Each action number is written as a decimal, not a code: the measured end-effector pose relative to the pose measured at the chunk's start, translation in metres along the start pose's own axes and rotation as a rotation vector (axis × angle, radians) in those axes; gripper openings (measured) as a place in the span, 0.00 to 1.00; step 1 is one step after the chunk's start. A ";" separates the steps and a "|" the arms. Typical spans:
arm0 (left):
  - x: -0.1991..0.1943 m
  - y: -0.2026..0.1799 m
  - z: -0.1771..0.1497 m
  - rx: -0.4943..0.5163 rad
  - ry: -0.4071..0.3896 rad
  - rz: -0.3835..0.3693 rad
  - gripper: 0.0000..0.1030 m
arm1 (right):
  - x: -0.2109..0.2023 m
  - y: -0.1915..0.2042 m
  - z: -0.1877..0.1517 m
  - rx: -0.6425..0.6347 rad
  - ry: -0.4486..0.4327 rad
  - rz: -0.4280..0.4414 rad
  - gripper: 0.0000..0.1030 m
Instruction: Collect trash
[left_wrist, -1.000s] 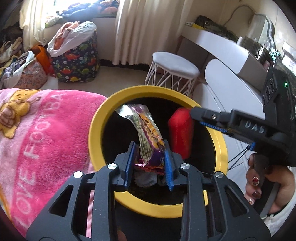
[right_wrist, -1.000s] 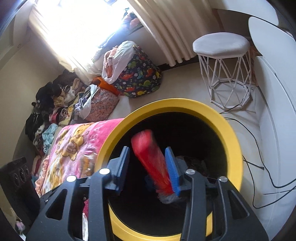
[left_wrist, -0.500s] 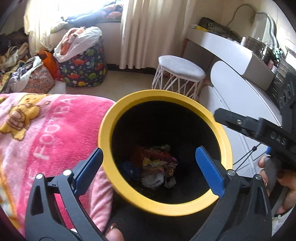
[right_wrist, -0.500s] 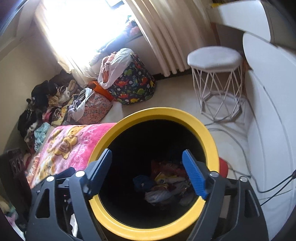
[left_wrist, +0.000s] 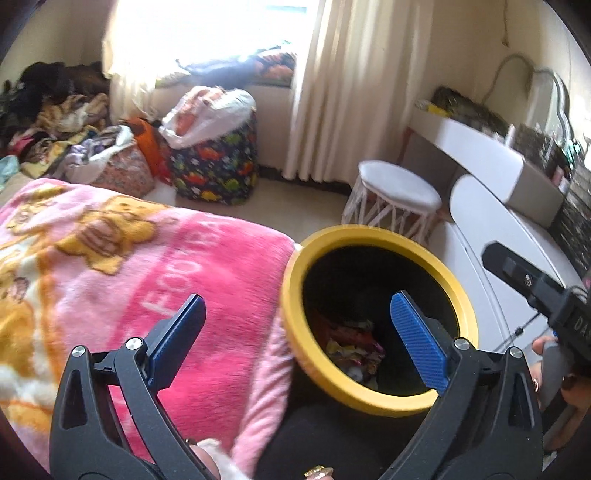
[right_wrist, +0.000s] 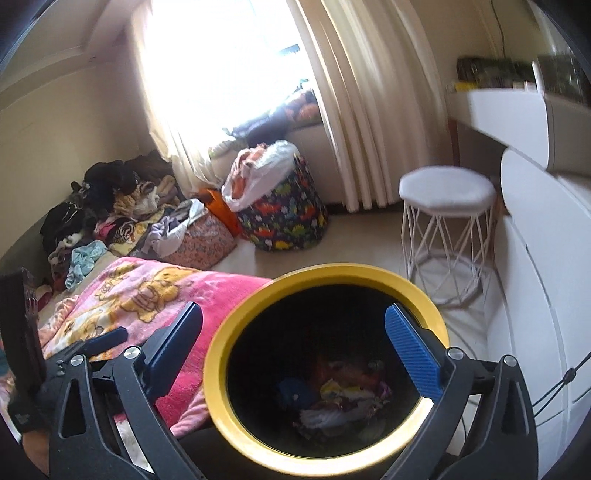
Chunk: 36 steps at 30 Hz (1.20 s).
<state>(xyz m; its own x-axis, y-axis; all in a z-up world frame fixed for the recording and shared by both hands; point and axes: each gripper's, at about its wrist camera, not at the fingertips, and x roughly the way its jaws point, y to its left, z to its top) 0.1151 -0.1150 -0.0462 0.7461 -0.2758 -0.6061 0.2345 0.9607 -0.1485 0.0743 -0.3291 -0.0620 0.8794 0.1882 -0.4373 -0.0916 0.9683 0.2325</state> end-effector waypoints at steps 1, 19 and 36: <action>-0.008 0.005 -0.001 -0.008 -0.022 0.020 0.89 | -0.003 0.004 -0.002 -0.013 -0.018 -0.002 0.94; -0.068 0.037 -0.017 -0.042 -0.183 0.098 0.89 | -0.050 0.045 -0.027 -0.174 -0.283 -0.032 0.94; -0.070 0.036 -0.017 -0.037 -0.193 0.098 0.89 | -0.049 0.045 -0.031 -0.170 -0.279 -0.054 0.94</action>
<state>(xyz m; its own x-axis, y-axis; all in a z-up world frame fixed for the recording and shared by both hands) 0.0604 -0.0605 -0.0224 0.8706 -0.1784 -0.4585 0.1345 0.9827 -0.1271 0.0131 -0.2893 -0.0568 0.9771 0.1062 -0.1844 -0.0973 0.9936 0.0568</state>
